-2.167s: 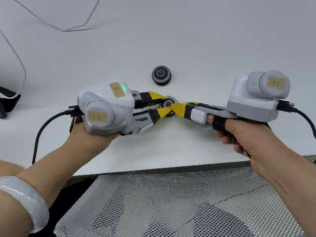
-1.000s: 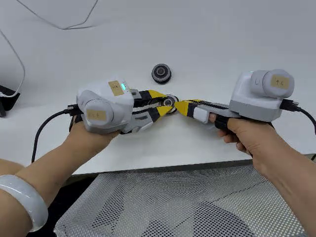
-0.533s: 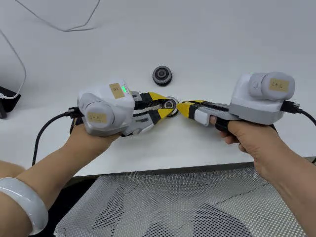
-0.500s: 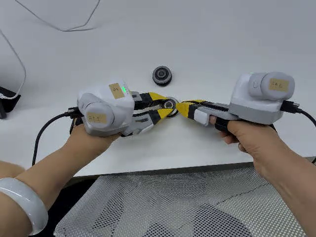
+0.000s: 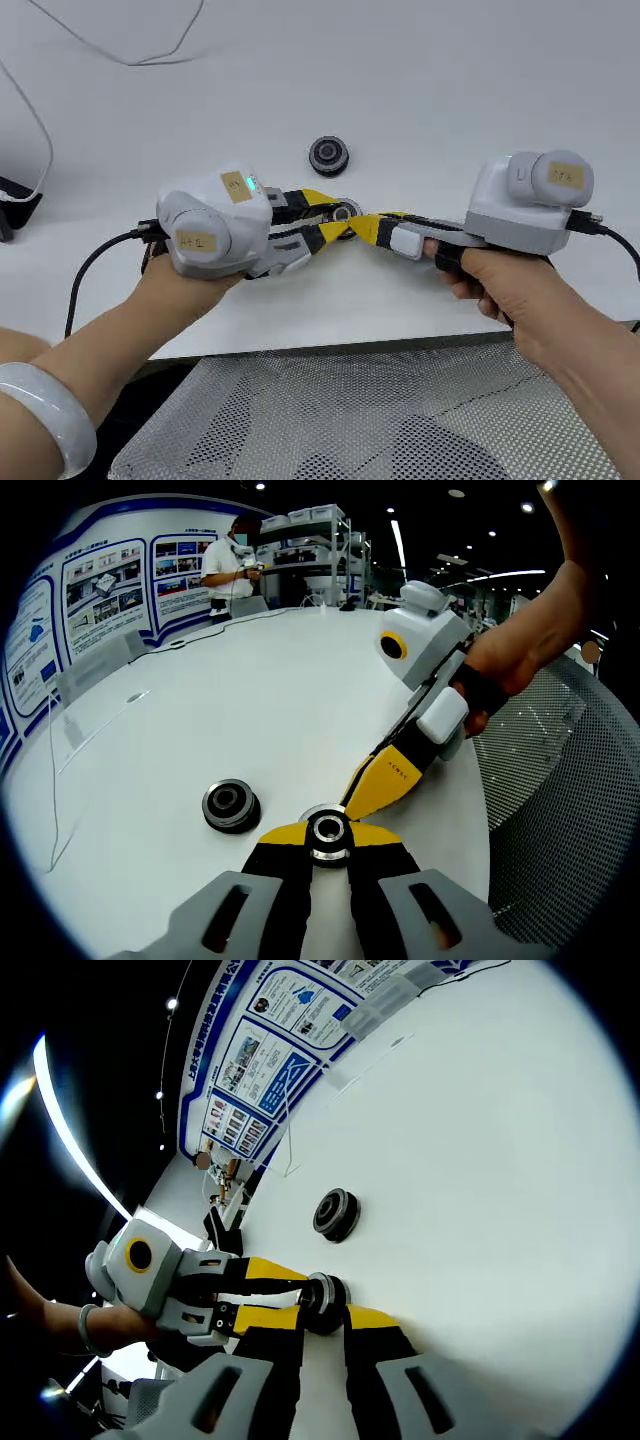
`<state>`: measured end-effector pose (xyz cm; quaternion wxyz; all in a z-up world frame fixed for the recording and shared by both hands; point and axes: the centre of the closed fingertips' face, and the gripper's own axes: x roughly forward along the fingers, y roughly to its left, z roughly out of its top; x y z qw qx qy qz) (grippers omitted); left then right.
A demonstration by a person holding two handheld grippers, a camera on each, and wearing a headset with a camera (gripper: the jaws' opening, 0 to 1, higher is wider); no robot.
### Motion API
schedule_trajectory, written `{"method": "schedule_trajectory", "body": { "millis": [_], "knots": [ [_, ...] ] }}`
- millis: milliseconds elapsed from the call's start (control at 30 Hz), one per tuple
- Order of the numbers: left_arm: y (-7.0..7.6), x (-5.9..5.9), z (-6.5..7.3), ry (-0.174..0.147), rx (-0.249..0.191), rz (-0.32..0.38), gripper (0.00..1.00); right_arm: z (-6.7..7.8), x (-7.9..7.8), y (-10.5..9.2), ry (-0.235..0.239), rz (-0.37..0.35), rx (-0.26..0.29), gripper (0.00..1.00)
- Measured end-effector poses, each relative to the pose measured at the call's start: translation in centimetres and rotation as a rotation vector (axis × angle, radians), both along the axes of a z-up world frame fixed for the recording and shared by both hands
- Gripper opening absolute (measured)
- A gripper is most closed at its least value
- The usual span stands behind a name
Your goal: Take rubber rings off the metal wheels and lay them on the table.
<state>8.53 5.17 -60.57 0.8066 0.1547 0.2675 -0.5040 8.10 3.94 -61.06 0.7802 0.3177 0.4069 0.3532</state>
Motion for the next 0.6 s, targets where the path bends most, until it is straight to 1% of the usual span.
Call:
{"method": "schedule_trajectory", "body": {
  "millis": [167,267,333,367,467,500,600],
  "knots": [
    [0.08,0.06,-0.07,0.0,-0.003,0.0,0.12,0.14,-0.05,0.07,0.002,0.0,0.008,0.17],
    [0.08,0.06,-0.07,0.0,-0.002,0.0,0.12,0.27,0.03,0.02,-0.012,-0.005,0.003,0.16],
    [0.05,0.07,-0.04,0.0,-0.002,0.0,0.12,-0.02,0.05,0.09,0.002,-0.007,0.005,0.18],
    [0.01,0.06,0.0,0.0,-0.002,0.0,0.12,0.07,0.21,0.08,0.006,-0.019,0.016,0.19],
    [-0.01,0.07,0.04,0.0,-0.002,0.0,0.12,0.04,0.14,0.18,0.019,-0.015,0.03,0.21],
    [0.0,0.08,0.04,0.0,-0.002,0.0,0.12,0.18,0.09,0.3,0.028,-0.015,0.044,0.2],
    [0.02,0.09,0.04,0.0,-0.003,0.0,0.12,0.32,-0.05,0.33,0.029,-0.01,0.046,0.19]
  ]
}}
